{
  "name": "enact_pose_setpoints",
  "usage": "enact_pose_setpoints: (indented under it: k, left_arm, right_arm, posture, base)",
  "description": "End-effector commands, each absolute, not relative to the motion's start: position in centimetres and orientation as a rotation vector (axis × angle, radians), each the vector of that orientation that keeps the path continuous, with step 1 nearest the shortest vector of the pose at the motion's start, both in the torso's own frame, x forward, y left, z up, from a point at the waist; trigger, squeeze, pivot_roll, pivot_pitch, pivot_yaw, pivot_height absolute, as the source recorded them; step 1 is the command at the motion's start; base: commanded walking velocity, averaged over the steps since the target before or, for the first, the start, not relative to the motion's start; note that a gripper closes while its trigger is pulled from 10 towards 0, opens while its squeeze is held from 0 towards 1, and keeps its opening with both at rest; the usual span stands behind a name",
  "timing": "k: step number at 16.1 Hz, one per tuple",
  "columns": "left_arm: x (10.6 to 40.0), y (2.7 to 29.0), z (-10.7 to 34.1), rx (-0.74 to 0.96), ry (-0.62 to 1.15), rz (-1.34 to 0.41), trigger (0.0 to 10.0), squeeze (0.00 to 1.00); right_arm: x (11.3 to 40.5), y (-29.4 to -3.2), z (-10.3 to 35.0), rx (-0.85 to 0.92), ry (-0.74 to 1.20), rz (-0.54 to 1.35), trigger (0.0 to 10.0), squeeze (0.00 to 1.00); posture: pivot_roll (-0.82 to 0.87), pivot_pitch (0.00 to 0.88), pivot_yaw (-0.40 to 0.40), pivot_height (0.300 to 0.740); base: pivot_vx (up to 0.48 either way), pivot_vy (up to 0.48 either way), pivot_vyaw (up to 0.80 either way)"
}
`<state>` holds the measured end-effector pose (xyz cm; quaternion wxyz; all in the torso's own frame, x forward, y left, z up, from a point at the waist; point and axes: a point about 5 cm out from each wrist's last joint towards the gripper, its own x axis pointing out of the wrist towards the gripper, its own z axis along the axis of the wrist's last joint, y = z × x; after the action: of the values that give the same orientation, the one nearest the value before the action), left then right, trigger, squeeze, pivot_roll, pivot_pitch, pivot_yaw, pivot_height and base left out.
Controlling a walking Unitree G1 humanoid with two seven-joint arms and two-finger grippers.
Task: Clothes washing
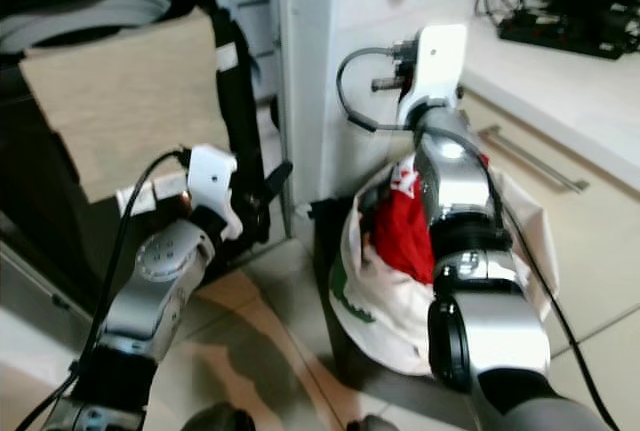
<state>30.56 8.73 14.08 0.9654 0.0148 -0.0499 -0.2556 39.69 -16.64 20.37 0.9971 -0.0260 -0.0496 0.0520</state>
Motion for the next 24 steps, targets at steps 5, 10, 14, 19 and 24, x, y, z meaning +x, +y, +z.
enact_pose_setpoints:
  k: [5,10,14,19,24]
  left_arm:
    - [30.6,8.1,14.3,0.054,-0.099,-0.563,10.0,0.00]
    - [30.4,8.1,14.1,0.127,-0.095,-0.601,10.0,0.00]
    - [30.2,8.5,13.9,0.177,-0.091,-0.599,10.0,0.00]
    - [28.6,9.6,13.7,0.193,-0.063,-0.605,10.0,0.00]
    - [26.6,11.3,13.5,0.223,-0.017,-0.577,10.0,0.00]
  right_arm:
    - [37.8,-21.0,12.4,-0.021,0.205,-0.137,10.0,1.00]
    - [35.1,-21.8,6.7,0.109,0.428,-0.242,10.0,1.00]
    - [34.5,-20.9,5.3,0.165,0.493,-0.234,10.0,1.00]
    - [34.9,-20.8,5.8,0.149,0.477,-0.244,10.0,1.00]
    - [34.6,-20.7,5.3,0.096,0.507,-0.252,10.0,1.00]
  posture:
    - [-0.14,0.000,0.026,0.724]
    - [-0.13,0.000,0.040,0.724]
    - [-0.10,0.000,0.046,0.724]
    - [-0.03,0.000,0.053,0.724]
    - [0.05,0.046,0.061,0.724]
  base:
    - [0.000,0.000,0.00]
    - [0.000,0.000,0.00]
    - [0.000,0.000,0.00]
    - [0.000,0.000,0.00]
    - [0.000,0.000,0.00]
